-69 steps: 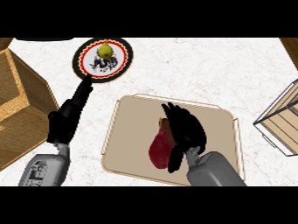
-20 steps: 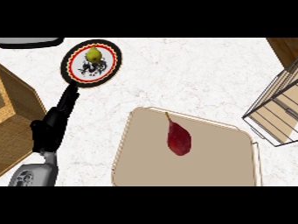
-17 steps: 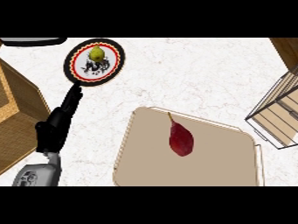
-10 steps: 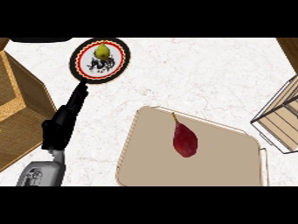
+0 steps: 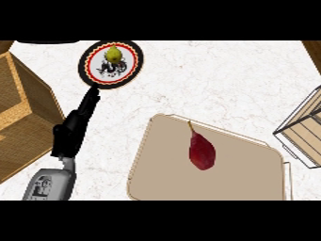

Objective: Pick the sweet potato from the tray and place it in the tiered shelf

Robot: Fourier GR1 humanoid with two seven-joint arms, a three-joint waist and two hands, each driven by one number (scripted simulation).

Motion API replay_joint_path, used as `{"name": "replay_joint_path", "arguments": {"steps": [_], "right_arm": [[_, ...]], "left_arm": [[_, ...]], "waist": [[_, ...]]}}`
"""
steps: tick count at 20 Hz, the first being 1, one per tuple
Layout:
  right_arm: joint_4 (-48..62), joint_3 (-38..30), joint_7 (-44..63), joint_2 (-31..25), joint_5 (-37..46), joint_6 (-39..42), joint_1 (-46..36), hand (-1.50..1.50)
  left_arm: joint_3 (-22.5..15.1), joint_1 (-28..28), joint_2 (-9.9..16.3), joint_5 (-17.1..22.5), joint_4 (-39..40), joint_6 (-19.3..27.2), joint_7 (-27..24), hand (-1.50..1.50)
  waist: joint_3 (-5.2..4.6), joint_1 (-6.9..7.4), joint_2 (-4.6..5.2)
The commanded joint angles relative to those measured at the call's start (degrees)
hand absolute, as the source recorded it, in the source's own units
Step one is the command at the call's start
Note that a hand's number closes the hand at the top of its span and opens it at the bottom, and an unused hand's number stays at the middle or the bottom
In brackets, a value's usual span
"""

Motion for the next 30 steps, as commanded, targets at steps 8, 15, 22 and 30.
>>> {"name": "replay_joint_path", "arguments": {"steps": [8,15,22,30], "right_arm": [[5.25,8.92,-0.16,-3.74,12.31,-6.5,-16.98,1.5],[3.23,20.33,-2.91,-0.82,25.21,-16.73,-24.78,1.5],[13.9,31.65,-5.94,2.04,31.64,-21.68,-36.73,1.5],[21.8,35.21,-3.85,6.94,20.92,-14.33,-46.03,1.5]], "left_arm": [[-0.41,1.21,-0.28,-0.48,0.75,-0.4,-1.98,0.0],[2.64,-2.81,2.1,1.76,1.61,-2.43,0.5,0.0],[1.23,-1.57,0.28,-0.13,2.08,-0.47,-1.61,0.0],[-0.3,-1.92,-1.3,-1.88,3.1,1.0,-1.36,0.0]], "waist": [[0.04,0.31,0.03],[0.04,0.67,0.14],[0.04,0.71,0.14],[0.04,0.27,0.04]]}}
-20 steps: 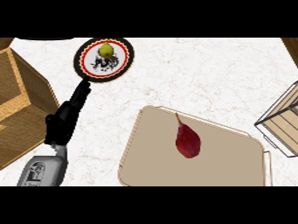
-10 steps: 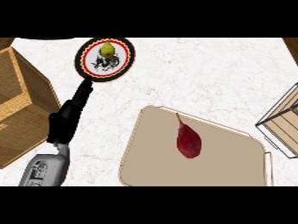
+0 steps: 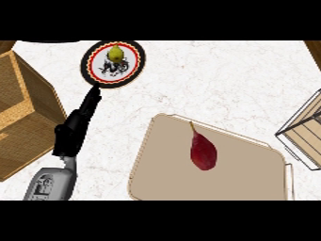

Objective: Pick the sweet potato from the tray and place it in the tiered shelf

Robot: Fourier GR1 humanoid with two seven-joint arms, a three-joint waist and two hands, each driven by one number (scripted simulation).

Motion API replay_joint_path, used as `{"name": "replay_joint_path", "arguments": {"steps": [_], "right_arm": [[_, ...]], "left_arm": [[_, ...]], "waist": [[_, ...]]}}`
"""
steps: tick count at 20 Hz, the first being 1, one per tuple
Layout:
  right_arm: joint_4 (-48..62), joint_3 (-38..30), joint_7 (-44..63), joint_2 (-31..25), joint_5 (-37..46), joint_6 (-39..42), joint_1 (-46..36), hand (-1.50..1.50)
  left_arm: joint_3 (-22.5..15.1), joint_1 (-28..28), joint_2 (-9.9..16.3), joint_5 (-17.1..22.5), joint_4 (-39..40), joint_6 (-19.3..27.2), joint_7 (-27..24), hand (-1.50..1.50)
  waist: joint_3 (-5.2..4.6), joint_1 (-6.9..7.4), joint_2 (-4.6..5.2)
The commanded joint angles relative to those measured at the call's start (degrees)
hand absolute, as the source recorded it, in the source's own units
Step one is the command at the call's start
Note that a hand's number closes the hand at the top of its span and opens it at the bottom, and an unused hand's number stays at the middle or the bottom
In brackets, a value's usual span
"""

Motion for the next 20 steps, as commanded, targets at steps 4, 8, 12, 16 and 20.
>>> {"name": "replay_joint_path", "arguments": {"steps": [4,8,12,16,20], "right_arm": [[9.72,6.08,-1.78,3.18,3.26,-0.68,-11.47,1.5],[13.61,4.26,-3.37,1.63,3.69,3.53,-13.0,1.5],[22.21,4.22,-2.91,-2.56,15.85,-8.12,-10.89,-1.5],[25.47,7.22,-5.79,1.98,18.71,-10.09,-13.54,-1.5],[33.2,4.2,-3.0,-1.72,13.13,-1.99,-20.12,-1.5]], "left_arm": [[1.57,0.8,2.28,1.4,-4.21,-1.86,3.16,0.0],[-0.64,-0.41,-1.41,-2.12,2.24,2.11,-0.48,0.0],[-0.87,0.54,-0.94,-0.71,-1.27,0.5,0.84,0.0],[1.07,-0.79,0.54,0.28,0.23,-0.49,1.25,0.0],[1.24,-3.37,-0.47,0.53,-0.73,0.44,3.1,0.0]], "waist": [[-0.01,-0.03,-0.05],[-0.02,-0.65,-0.08],[0.02,0.14,0.12],[0.0,-0.4,-0.03],[0.0,-0.26,0.03]]}}
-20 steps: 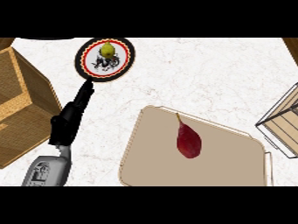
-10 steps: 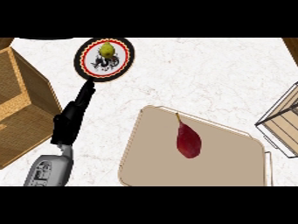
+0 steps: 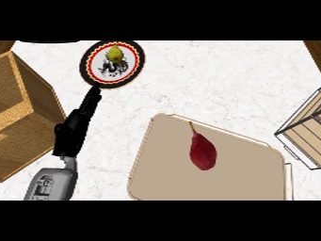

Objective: Pick the sweet potato from the tray and place it in the tiered shelf

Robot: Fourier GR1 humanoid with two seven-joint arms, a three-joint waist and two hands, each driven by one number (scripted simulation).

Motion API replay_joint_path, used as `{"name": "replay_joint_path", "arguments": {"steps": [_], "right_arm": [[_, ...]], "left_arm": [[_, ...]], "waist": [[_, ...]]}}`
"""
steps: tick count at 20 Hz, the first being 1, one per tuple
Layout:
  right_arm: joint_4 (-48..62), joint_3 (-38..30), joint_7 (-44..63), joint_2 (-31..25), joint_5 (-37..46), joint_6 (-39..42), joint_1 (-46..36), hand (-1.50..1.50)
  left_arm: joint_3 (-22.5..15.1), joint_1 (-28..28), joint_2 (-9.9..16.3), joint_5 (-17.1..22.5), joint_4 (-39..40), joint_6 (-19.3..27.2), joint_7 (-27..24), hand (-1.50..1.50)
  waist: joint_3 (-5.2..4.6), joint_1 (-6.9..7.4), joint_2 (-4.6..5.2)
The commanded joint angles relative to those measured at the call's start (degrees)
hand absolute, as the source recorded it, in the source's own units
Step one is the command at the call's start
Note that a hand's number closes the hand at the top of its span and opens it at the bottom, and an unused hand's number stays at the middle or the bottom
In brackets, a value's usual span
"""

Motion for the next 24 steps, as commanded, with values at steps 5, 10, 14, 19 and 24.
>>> {"name": "replay_joint_path", "arguments": {"steps": [5,10,14,19,24], "right_arm": [[5.91,-2.95,3.23,-1.62,-6.89,10.07,-5.2,-1.5],[2.04,-2.95,6.8,-1.56,-9.55,13.89,-5.3,-1.5],[11.67,-6.99,8.72,-5.5,-12.9,16.3,-9.87,-1.5],[17.52,-13.53,20.22,-9.43,-21.51,16.11,-16.1,-1.5],[26.57,-15.49,23.76,-19.34,-21.01,18.46,-15.67,-1.5]], "left_arm": [[-1.11,2.53,-0.01,-0.38,-1.84,-0.6,-1.21,0.0],[0.66,-0.04,0.2,-0.05,1.7,-0.05,-1.54,0.0],[1.26,0.33,2.05,1.54,-2.81,-2.31,1.7,0.0],[-0.08,1.1,0.71,-0.27,0.31,-1.03,-1.53,0.0],[0.94,0.66,1.08,0.29,-0.3,-0.84,0.08,0.0]], "waist": [[-0.03,-0.1,-0.11],[-0.05,-0.52,-0.17],[-0.01,0.19,-0.1],[-0.06,0.09,-0.07],[0.01,0.13,0.03]]}}
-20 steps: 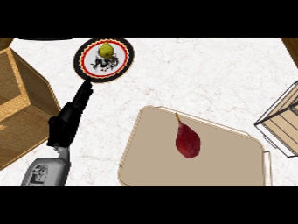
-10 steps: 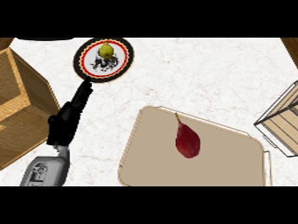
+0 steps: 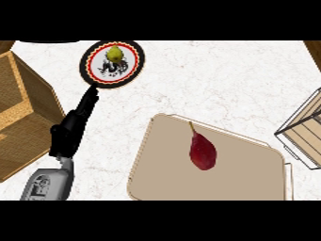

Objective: Pick the sweet potato from the tray and place it in the tiered shelf

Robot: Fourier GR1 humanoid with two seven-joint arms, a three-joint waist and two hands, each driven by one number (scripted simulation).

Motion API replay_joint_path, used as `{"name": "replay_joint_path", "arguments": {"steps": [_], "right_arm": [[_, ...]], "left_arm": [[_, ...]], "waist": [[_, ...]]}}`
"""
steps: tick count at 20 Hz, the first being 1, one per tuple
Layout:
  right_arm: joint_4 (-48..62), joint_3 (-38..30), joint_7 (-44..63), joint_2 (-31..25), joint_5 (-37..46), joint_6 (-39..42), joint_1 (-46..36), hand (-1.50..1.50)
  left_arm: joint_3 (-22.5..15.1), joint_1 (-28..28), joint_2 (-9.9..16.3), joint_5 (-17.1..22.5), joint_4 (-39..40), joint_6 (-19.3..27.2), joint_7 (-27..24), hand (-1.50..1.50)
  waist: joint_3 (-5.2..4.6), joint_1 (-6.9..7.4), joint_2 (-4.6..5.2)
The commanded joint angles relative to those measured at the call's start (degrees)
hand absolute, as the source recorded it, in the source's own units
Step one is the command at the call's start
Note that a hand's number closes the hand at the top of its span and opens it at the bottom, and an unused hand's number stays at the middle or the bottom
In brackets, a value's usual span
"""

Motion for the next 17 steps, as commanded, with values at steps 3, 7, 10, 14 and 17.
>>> {"name": "replay_joint_path", "arguments": {"steps": [3,7,10,14,17], "right_arm": [[13.11,-2.42,5.78,-11.34,-0.36,7.64,1.73,-1.5],[16.93,-1.22,-0.94,-13.33,3.14,12.67,7.45,-1.5],[18.37,-0.85,-4.16,-14.21,4.25,15.96,9.71,-1.5],[19.85,-0.28,-8.0,-16.2,6.01,19.6,13.06,-1.5],[22.08,-1.21,-10.23,-16.16,5.71,21.64,14.6,-1.5]], "left_arm": [[-0.15,0.95,-0.19,0.34,-0.45,-0.31,-1.24,0.0],[0.76,0.41,0.19,0.93,-1.93,-0.09,0.64,0.0],[-1.11,-0.57,-2.28,-0.3,-0.4,1.32,0.54,0.0],[0.29,0.14,-0.08,1.01,-1.21,-0.56,0.78,0.0],[1.95,0.36,1.09,1.53,-0.91,-0.51,-0.52,0.0]], "waist": [[0.15,0.15,0.36],[0.45,0.33,0.58],[0.62,-0.39,0.8],[0.75,-0.5,0.63],[0.85,-0.72,0.64]]}}
